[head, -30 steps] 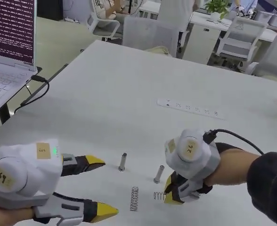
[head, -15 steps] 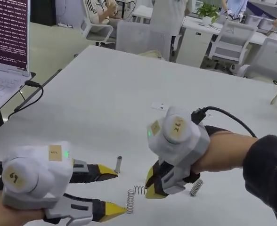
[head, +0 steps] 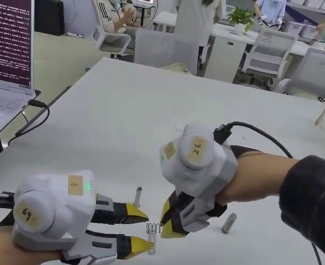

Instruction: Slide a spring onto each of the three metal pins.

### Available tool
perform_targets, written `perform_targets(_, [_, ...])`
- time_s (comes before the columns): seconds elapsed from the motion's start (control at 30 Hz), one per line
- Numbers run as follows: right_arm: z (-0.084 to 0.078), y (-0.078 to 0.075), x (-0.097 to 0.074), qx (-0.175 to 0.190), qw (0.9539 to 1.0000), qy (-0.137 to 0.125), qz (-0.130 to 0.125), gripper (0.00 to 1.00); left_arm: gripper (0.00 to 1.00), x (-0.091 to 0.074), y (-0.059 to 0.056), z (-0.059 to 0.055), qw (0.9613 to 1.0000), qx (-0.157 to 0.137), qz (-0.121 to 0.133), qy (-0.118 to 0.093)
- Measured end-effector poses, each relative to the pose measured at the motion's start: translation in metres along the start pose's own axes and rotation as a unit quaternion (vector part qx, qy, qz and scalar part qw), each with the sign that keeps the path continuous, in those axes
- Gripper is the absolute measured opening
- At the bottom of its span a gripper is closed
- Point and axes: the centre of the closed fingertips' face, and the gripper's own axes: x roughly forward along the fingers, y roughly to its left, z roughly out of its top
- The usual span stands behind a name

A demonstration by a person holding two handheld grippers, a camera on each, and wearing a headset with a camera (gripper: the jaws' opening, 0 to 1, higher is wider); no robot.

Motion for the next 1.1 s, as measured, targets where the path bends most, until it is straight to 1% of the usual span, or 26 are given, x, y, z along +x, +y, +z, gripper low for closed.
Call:
perform_targets(0.2, [0.004, 0.003, -0.002, 0.000, 1.0000, -0.006, 0.003, 0.08, 0.09, 0.003, 0.000, 0.001, 1.0000, 0.009, -0.001, 0.001])
perform_targets(0.37, [0.004, 0.005, -0.002, -0.001, 1.0000, -0.002, 0.006, 0.08, 0.04, 0.003, 0.001, 0.000, 0.9998, 0.017, 0.001, 0.004])
perform_targets(0.5, [0.004, 0.005, -0.002, -0.001, 1.0000, -0.002, 0.005, 0.08, 0.03, 0.004, 0.000, 0.000, 0.9998, 0.018, 0.000, 0.006])
perform_targets(0.7, [0.007, 0.006, -0.005, -0.001, 1.0000, -0.008, 0.004, 0.08, 0.04, 0.004, 0.001, -0.004, 0.9996, 0.025, 0.001, 0.016])
perform_targets(1.1, [0.014, 0.007, -0.012, -0.018, 0.9998, -0.005, -0.007, 0.08, 0.03, 0.004, 0.001, -0.003, 0.9994, 0.028, 0.001, 0.018])
